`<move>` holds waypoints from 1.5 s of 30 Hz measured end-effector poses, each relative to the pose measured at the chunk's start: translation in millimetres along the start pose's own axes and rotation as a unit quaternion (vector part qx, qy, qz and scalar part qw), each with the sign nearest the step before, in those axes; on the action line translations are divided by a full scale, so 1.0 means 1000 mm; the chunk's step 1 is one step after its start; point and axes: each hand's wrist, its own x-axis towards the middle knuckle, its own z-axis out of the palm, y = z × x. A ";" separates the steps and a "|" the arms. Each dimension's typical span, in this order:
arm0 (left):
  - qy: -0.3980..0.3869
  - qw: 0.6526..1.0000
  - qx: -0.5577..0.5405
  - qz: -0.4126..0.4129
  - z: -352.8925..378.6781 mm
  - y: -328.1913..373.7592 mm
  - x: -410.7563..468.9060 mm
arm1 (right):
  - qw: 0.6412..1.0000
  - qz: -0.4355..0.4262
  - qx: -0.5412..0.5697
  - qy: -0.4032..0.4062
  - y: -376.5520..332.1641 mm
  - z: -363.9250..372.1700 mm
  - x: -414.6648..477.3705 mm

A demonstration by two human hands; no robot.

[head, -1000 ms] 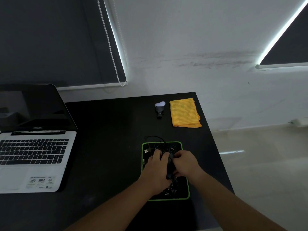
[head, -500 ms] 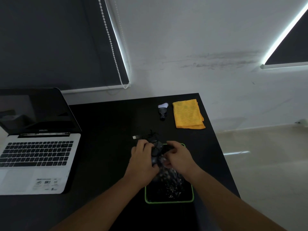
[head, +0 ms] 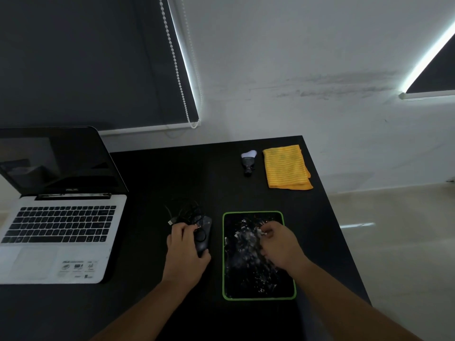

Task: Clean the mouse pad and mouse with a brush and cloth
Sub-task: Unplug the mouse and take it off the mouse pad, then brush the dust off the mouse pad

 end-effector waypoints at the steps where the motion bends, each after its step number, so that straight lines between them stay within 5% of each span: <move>1: -0.001 1.000 -0.001 0.004 0.002 -0.001 -0.002 | 1.000 0.001 0.004 -0.004 0.000 -0.002 0.001; 13: 0.004 1.000 -0.007 0.024 -0.001 -0.004 -0.002 | 1.000 -0.015 -0.003 0.003 0.005 -0.006 0.002; 24: 0.080 0.990 -0.051 -0.103 -0.025 -0.022 0.024 | 0.999 -0.030 -0.032 0.016 0.004 -0.007 0.003; 28: 0.143 0.985 0.041 0.089 -0.026 -0.004 0.013 | 0.989 -0.075 -0.111 0.058 -0.012 -0.021 0.015; 33: -0.026 0.913 0.049 0.403 0.009 0.017 -0.011 | 0.971 -0.154 -0.147 0.111 -0.052 -0.032 0.064; 40: -0.068 0.908 0.060 0.409 0.029 0.014 -0.009 | 0.895 -0.228 -0.375 0.086 -0.086 -0.025 0.136; 45: -0.057 0.907 0.062 0.412 0.033 -0.008 -0.023 | 0.879 -0.241 -0.398 0.099 -0.087 -0.023 0.150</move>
